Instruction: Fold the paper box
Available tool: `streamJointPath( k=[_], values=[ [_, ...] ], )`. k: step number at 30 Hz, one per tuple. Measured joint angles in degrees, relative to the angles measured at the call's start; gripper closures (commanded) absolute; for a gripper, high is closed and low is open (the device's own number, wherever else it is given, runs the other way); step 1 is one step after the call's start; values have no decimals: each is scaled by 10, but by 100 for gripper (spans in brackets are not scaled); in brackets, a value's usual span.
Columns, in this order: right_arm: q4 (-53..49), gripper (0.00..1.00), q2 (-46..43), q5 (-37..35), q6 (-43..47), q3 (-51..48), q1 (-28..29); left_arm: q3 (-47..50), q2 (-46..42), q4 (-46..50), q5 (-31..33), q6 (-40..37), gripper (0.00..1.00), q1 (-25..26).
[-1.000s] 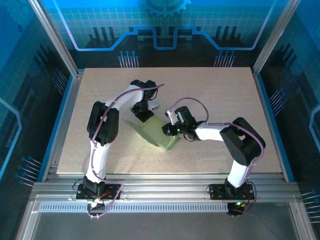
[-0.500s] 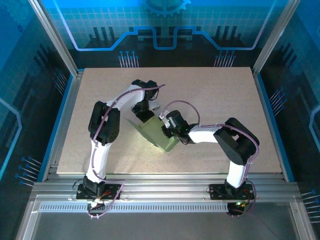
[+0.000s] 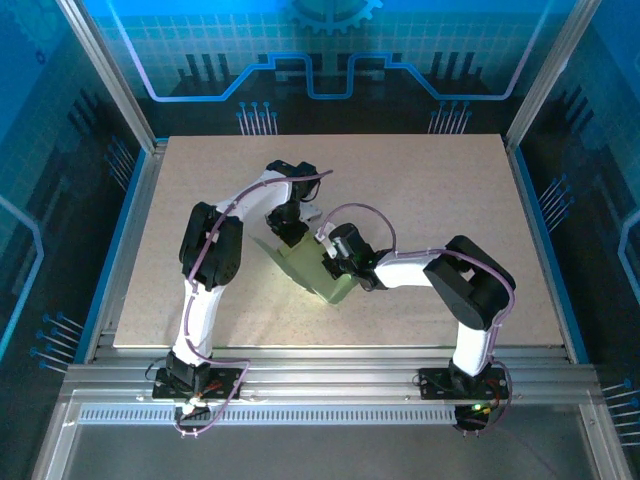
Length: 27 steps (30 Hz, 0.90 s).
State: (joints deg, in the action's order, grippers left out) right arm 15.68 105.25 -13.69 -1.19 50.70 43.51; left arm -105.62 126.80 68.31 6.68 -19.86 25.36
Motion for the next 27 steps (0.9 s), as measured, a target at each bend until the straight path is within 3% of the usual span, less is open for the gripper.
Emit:
streamJointPath(
  k=[7,19,25,27],
  values=[
    [3,95,2,1,0,0,0,-1,6,-3,8,1,90,0],
    [5,97,2,6,-5,0,0,-9,19,-2,22,4,88,3],
    [16,97,2,6,-14,-6,0,-16,24,2,28,16,100,4],
    [22,97,2,6,-16,-9,0,-17,24,1,31,20,100,4]
  ],
)
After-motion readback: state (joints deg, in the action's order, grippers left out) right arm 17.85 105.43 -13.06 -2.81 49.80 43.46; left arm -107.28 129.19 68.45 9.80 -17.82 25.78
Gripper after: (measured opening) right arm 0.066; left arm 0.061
